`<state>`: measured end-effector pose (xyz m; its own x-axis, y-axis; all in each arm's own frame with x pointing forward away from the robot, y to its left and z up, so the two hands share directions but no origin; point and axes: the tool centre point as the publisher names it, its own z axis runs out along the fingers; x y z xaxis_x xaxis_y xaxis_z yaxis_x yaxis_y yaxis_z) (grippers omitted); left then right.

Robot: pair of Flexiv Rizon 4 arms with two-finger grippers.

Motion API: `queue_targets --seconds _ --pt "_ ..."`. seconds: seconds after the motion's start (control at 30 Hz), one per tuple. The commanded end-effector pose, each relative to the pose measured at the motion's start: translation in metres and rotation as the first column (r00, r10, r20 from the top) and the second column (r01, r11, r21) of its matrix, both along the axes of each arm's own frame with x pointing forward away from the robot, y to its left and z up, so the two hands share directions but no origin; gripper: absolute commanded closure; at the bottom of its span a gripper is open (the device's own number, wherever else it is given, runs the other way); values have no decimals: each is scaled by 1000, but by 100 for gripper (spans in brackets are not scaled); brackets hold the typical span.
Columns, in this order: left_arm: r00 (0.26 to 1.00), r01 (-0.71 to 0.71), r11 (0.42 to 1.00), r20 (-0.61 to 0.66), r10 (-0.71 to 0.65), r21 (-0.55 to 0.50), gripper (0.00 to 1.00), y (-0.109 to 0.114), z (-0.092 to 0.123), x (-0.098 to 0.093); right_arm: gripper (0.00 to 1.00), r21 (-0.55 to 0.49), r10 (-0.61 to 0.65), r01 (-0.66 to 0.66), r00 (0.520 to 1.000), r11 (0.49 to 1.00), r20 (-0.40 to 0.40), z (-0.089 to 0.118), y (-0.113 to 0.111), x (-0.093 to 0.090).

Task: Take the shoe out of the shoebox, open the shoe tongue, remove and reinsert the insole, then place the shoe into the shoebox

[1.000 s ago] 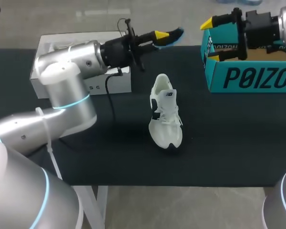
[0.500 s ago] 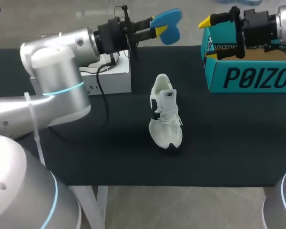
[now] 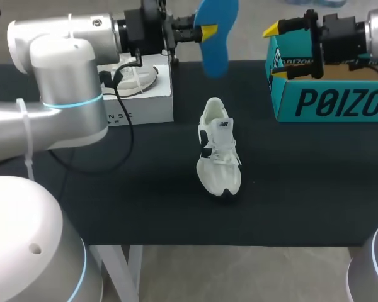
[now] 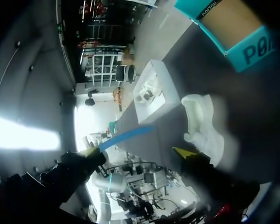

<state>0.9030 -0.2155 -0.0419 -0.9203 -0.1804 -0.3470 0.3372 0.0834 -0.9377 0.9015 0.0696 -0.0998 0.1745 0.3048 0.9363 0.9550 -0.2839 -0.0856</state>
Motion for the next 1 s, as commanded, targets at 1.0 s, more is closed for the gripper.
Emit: queue_targets --seconds 1.0 --pt "114 -23 861 -857 -503 -508 100 5 -29 27 0 13 0 0 1000 1000 5 4 6 -8"
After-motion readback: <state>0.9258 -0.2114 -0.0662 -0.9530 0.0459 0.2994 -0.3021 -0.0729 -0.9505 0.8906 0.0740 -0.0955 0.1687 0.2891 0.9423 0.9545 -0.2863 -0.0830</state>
